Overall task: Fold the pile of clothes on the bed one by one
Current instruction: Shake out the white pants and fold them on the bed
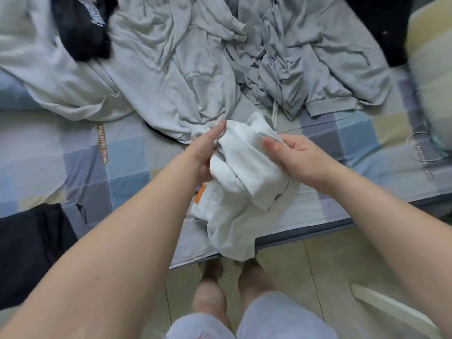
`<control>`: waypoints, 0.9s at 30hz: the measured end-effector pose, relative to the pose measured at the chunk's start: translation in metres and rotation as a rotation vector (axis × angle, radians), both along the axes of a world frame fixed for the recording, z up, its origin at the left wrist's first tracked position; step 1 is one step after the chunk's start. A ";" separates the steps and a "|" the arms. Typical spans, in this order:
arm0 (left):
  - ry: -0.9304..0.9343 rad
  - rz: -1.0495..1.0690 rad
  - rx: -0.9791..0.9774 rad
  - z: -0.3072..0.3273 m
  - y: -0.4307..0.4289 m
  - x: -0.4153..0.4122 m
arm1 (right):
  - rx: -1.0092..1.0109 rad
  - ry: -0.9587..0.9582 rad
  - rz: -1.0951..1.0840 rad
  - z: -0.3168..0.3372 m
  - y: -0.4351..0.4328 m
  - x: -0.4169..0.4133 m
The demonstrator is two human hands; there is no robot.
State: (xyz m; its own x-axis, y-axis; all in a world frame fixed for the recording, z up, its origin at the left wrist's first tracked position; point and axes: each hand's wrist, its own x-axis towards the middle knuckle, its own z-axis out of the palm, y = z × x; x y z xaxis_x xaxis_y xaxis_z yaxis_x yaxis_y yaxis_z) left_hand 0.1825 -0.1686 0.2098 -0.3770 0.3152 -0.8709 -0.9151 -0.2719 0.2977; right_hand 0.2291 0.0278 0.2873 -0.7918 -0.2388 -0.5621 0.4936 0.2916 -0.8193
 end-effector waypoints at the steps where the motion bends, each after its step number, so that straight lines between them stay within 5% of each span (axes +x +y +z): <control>1: -0.001 0.014 0.005 0.020 -0.001 0.008 | 0.016 0.017 0.013 0.023 -0.005 0.008; 7: 0.250 0.307 -0.093 0.123 -0.030 0.039 | 0.112 0.119 -0.050 0.110 -0.017 0.057; 13: 0.524 0.452 -0.009 0.219 -0.066 0.023 | 0.311 0.073 0.047 0.125 -0.023 0.090; 16: 0.706 0.332 -0.064 0.259 -0.065 0.020 | 0.322 0.101 0.028 0.151 -0.018 0.081; 21: 0.994 -0.095 -0.260 0.305 -0.053 0.031 | 0.273 0.476 -0.090 0.214 0.004 0.042; 27: 1.129 -0.397 -0.338 0.349 -0.021 0.056 | 0.276 0.664 0.148 0.257 0.020 0.022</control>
State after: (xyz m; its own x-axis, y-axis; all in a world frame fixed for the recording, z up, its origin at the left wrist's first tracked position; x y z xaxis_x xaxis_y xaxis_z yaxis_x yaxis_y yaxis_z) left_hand 0.2387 -0.1901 0.5585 -0.8975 0.4020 -0.1815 -0.1036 0.2081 0.9726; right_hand 0.2510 0.0474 0.5440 -0.9568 -0.2892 -0.0303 -0.1419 0.5555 -0.8193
